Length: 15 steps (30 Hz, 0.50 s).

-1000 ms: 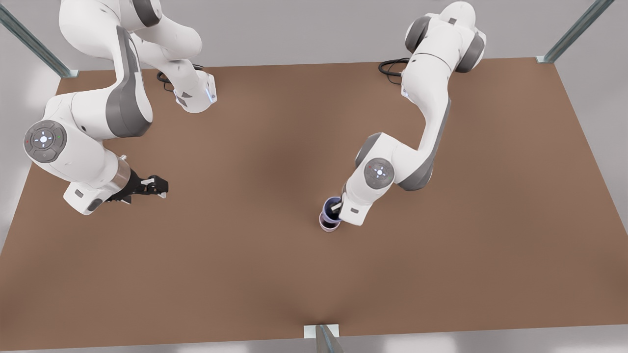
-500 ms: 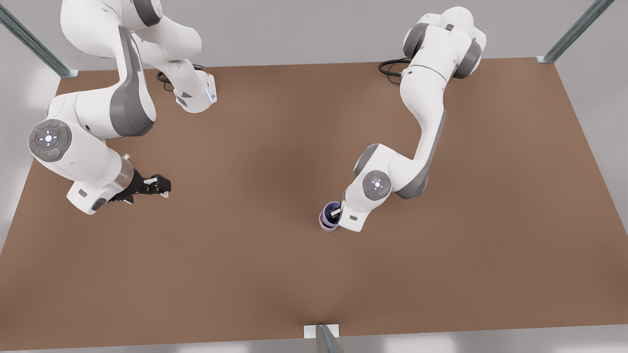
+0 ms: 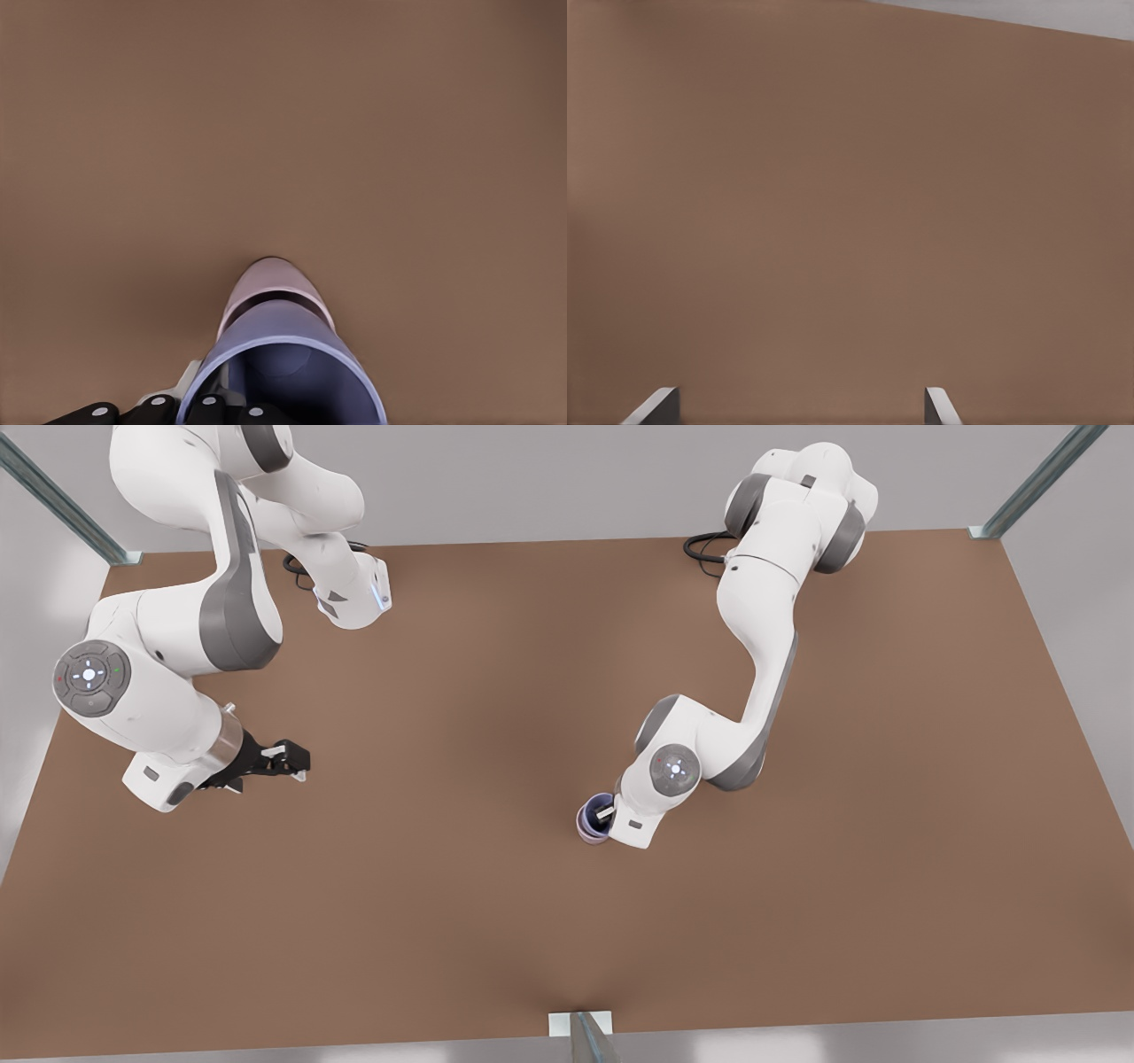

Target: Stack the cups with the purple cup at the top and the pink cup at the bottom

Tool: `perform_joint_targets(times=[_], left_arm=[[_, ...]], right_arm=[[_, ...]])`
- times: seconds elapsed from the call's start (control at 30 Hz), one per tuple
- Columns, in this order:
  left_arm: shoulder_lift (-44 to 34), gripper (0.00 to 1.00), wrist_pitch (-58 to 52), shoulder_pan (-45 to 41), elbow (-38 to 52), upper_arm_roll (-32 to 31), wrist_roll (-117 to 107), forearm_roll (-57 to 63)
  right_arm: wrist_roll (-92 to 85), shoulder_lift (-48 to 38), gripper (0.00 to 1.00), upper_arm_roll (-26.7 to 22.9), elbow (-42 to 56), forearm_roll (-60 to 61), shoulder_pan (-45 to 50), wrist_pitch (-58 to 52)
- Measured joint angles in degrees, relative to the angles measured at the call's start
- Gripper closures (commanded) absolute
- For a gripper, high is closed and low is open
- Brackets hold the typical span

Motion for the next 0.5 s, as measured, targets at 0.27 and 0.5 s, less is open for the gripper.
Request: perform_joint_targets(times=[0.27, 0.5], left_arm=[[0.1, 0.68, 1.8, -0.2, -1.3, 0.0, 0.1, 0.3], [0.1, 0.0, 1.8, -0.4, -1.3, 0.1, 0.1, -1.3]], right_arm=[[0.0, 0.0, 0.0, 1.1, 0.0, -0.3, -0.1, 0.0], [0.0, 0.0, 0.0, 1.1, 0.1, -0.3, -0.1, 0.0]])
